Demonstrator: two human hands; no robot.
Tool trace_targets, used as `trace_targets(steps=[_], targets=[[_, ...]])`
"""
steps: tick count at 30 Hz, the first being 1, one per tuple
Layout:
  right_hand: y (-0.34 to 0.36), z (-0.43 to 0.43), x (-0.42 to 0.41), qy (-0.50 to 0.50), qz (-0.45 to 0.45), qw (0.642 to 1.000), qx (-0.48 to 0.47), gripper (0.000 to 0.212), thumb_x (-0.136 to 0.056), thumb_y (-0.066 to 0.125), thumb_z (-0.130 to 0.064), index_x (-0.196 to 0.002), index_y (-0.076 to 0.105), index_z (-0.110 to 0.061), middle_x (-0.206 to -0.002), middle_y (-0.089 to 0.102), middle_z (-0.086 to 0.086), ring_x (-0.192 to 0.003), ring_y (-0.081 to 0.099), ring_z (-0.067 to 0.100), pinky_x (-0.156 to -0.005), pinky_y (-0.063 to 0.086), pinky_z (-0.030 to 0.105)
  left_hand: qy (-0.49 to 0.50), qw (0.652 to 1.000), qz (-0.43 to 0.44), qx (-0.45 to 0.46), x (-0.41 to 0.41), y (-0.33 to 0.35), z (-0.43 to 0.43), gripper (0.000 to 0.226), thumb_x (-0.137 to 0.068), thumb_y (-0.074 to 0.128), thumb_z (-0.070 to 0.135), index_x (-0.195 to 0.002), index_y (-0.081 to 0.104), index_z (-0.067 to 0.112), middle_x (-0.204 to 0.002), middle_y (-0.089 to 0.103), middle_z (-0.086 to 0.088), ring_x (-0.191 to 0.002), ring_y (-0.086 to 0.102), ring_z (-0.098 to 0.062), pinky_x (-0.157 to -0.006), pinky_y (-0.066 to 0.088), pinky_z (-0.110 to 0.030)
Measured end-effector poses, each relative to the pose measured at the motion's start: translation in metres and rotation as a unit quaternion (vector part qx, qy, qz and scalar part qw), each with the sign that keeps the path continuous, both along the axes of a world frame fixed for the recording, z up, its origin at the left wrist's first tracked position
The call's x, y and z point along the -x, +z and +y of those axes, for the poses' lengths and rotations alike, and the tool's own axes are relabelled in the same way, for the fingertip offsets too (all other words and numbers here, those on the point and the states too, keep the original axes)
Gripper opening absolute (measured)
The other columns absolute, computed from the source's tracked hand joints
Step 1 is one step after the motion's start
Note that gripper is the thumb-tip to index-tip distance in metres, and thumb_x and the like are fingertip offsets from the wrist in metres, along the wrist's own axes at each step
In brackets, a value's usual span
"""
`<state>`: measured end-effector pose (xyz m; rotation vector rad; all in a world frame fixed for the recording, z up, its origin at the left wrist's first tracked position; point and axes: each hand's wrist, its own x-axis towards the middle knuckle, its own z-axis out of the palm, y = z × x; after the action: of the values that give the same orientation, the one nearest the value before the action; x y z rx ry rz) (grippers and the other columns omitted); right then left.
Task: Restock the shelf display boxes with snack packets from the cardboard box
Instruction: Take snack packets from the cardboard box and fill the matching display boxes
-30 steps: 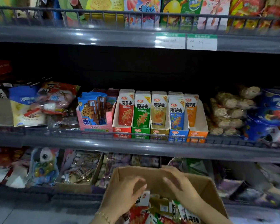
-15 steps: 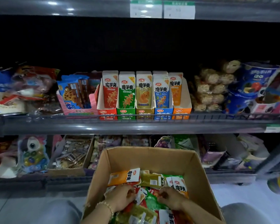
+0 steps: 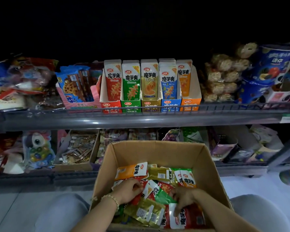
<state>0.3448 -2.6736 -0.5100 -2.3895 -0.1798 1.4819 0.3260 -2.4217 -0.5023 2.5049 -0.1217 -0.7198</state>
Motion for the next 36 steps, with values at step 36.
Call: trace_targets(steps=[36], targets=[[0.104, -0.029, -0.007, -0.401, -0.355, 0.769, -0.348, 0.024, -0.077, 0.075, -0.007, -0.094, 0.065, -0.021, -0.082, 0.074, -0.004, -0.07, 0.071, 0.014, -0.06, 0.057, 0.027, 0.158, 0.959, -0.014, 0.237, 0.002, 0.068, -0.026, 0.029, -0.096, 0.041, 0.048, -0.107, 0.057, 0.027, -0.104, 0.061, 0.012, -0.094, 0.057, -0.002, -0.076, 0.045, -0.009]])
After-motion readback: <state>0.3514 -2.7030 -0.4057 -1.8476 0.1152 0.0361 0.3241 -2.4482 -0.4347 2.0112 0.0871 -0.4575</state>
